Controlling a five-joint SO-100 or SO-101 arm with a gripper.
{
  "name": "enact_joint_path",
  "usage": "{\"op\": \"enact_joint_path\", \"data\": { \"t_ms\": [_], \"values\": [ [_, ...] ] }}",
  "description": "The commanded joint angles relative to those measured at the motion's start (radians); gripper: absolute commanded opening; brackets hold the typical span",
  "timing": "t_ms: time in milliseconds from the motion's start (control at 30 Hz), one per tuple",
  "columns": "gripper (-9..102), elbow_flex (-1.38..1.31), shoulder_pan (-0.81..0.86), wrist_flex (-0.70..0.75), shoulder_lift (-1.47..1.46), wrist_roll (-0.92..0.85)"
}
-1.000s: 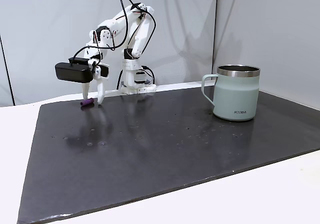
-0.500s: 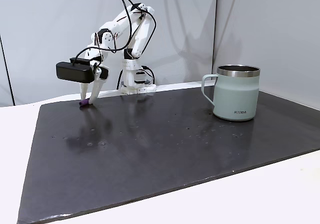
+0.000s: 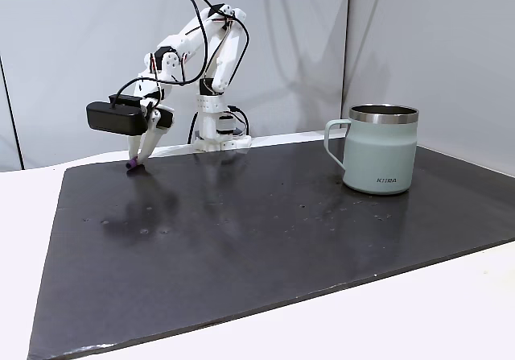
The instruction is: Grasp a pengrip and put it in the cup.
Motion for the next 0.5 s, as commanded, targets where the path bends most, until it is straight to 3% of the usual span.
{"op": "enact_joint_path", "data": {
  "t_ms": [0,467],
  "values": [
    [0,-0.15,-0.086,0.107,0.026,0.17],
    [0,-0.575,-0.414,0.575,0.072,0.828]
  ]
}}
